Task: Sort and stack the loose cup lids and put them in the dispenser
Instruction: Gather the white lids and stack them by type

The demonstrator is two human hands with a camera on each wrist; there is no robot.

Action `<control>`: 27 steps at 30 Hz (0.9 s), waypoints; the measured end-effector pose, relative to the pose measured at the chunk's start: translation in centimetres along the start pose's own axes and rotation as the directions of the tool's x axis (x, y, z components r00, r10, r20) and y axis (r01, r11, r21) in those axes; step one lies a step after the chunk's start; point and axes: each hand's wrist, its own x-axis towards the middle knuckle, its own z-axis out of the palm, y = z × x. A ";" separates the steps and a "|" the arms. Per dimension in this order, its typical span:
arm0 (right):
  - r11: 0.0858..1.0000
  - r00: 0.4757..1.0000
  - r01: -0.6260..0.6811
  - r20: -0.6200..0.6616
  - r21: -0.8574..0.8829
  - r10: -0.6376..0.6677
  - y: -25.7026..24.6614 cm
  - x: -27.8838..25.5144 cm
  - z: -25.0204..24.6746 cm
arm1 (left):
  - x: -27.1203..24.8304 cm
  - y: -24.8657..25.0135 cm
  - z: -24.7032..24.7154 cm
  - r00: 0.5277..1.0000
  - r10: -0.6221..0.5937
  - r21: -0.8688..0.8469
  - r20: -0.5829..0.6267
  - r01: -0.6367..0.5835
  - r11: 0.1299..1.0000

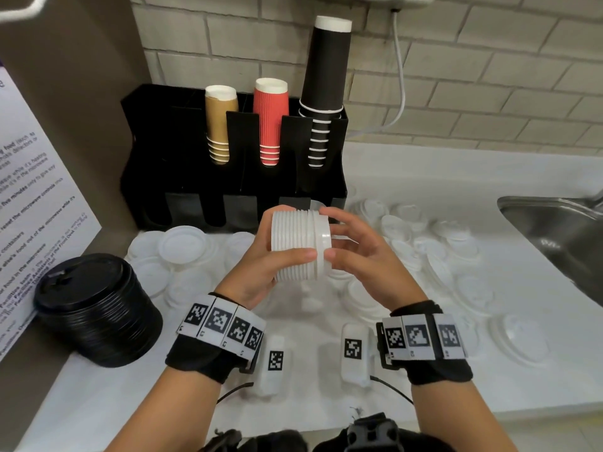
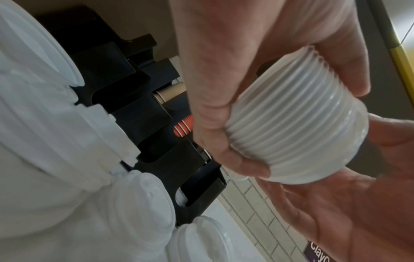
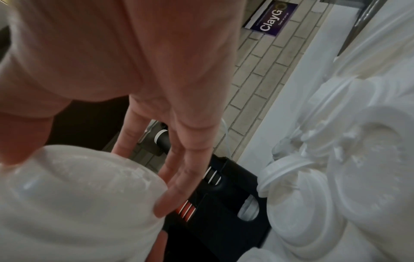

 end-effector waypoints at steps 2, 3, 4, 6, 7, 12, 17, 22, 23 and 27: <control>1.000 1.000 0.002 0.013 -0.009 -0.002 -0.1 0.0 -0.2 | 0.0 0.0 0.1 1.000 -0.005 0.006 0.009 0.004 1.000; 1.000 1.000 0.003 0.016 -0.010 -0.003 -0.2 0.0 -0.3 | 0.0 0.0 0.1 1.000 -0.005 0.007 0.010 0.005 1.000; 1.000 1.000 0.005 0.017 -0.010 -0.005 -0.2 0.0 -0.3 | 0.0 0.0 0.2 1.000 -0.004 0.006 0.008 0.004 1.000; 1.000 1.000 0.009 0.016 -0.008 -0.009 -0.2 0.0 -0.3 | 0.1 -0.1 0.3 1.000 -0.001 -0.006 -0.004 0.001 1.000; 1.000 1.000 0.010 0.016 -0.007 -0.010 -0.2 0.0 -0.3 | 0.1 -0.1 0.4 1.000 0.001 -0.016 -0.012 -0.001 1.000; 0.996 0.999 0.022 0.038 -0.085 -0.019 -0.9 0.0 -0.6 | 0.2 -0.1 0.9 1.000 0.007 -0.071 -0.022 -0.008 0.997; 0.983 0.999 0.011 0.048 -0.181 -0.003 -2.2 0.4 -1.7 | 0.9 -0.2 2.2 0.998 0.009 -0.182 -0.058 -0.019 0.983; 0.846 0.976 -0.052 0.150 -0.531 0.155 -3.7 1.0 -3.7 | 1.3 -0.8 2.8 0.983 -0.098 -0.332 -0.154 0.042 0.942; 0.791 0.974 -0.056 0.140 -0.609 0.177 -3.9 0.9 -4.4 | 1.3 -0.8 2.7 0.980 -0.108 -0.348 -0.165 0.044 0.936; 0.592 0.941 -0.066 0.147 -0.803 0.305 -4.0 -0.9 -7.3 | 1.6 -0.5 1.8 0.977 -0.101 -0.392 -0.187 0.020 0.920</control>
